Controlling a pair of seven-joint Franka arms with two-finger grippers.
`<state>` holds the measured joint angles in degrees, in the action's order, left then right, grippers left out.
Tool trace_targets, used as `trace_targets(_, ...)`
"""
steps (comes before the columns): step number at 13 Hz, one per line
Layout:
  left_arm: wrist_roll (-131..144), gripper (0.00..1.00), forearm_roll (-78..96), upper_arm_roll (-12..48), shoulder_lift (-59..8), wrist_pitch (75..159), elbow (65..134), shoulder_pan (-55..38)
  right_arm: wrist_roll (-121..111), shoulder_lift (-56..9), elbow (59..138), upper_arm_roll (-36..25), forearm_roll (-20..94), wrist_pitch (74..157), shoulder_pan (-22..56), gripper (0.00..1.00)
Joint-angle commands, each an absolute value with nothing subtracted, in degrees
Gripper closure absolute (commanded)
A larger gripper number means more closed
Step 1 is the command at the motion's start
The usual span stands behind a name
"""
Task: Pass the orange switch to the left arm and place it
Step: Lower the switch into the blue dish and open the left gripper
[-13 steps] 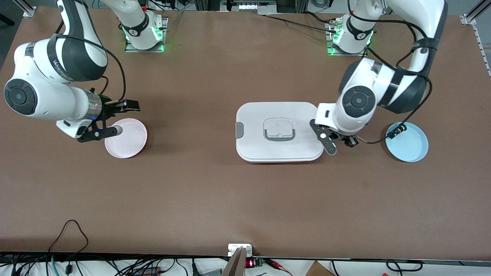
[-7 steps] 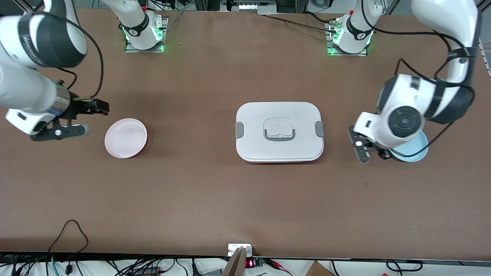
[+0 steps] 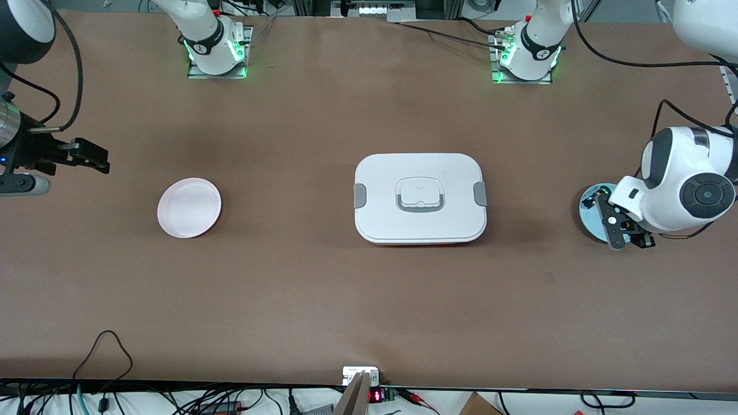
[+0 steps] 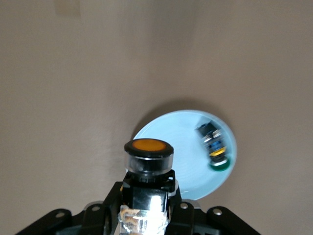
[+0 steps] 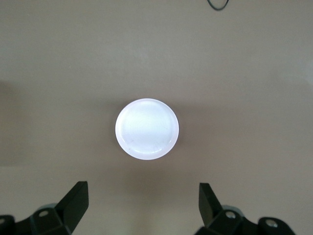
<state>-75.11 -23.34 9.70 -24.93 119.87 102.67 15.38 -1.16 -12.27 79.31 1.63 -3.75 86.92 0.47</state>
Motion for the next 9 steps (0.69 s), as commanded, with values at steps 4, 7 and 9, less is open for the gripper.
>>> trace_targets(4, -79.3, 0.83, -31.6, 10.7, -33.5, 133.7, 104.1, 24.0, 0.1, -11.5, 86.7, 3.6, -0.7, 89.9, -0.8, 0.0)
trace_targets(7, -80.2, 0.82, -31.6, 10.8, -35.1, 133.9, 104.1, 24.6, -1.1, -9.2, 89.4, 3.3, -1.5, 92.2, -1.1, 0.0)
trace_targets(9, -80.1, 0.81, -31.6, 10.8, -35.9, 133.9, 104.2, 24.7, -1.1, -6.5, 90.7, 3.3, -1.7, 92.2, -1.0, 0.0)
